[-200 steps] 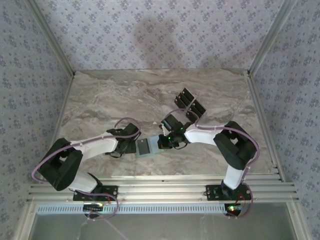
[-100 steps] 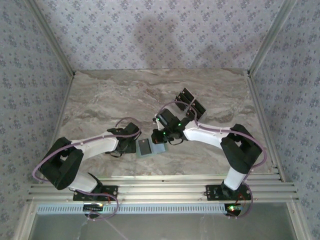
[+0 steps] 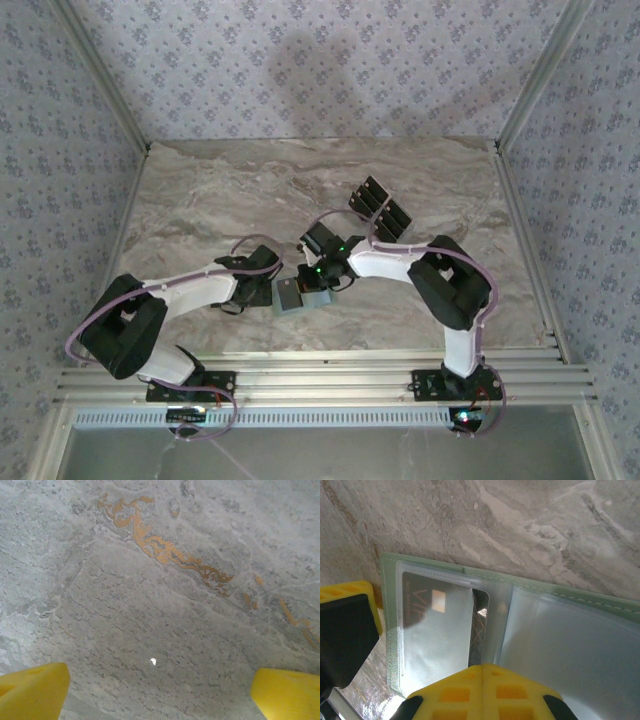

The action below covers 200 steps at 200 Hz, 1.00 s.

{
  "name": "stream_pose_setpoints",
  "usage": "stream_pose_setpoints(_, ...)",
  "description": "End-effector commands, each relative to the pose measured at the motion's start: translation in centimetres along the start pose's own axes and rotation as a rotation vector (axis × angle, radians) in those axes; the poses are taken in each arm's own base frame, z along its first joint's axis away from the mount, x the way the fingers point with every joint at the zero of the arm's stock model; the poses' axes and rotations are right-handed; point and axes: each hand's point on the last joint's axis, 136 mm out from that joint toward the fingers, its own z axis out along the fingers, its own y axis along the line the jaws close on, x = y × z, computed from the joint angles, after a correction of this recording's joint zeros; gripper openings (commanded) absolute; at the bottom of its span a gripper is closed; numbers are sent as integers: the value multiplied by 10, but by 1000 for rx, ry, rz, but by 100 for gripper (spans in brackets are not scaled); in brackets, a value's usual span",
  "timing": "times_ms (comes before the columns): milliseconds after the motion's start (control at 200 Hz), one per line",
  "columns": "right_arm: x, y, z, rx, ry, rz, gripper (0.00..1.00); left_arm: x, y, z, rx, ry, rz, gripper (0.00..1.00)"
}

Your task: Put the credit cards into the card holder

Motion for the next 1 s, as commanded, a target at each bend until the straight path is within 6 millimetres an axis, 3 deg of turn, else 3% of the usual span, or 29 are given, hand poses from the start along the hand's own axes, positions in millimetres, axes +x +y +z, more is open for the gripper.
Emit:
stream_pose_setpoints(0, 2, 5, 4, -6, 25, -23, 0, -7, -24, 17, 81, -22, -35, 99)
stream_pose_setpoints(520, 13, 4, 14, -24, 79, -20, 0, -7, -28, 21, 82, -14, -32, 99)
stream_pose_setpoints(545, 2, 14, 10, -43, 56, -32, 0, -7, -28, 21, 81, -12, -33, 99)
stream_pose_setpoints(994, 1, 34, 10, -104, 79, -58, 0, -6, -32, 24, 85, -5, -27, 99)
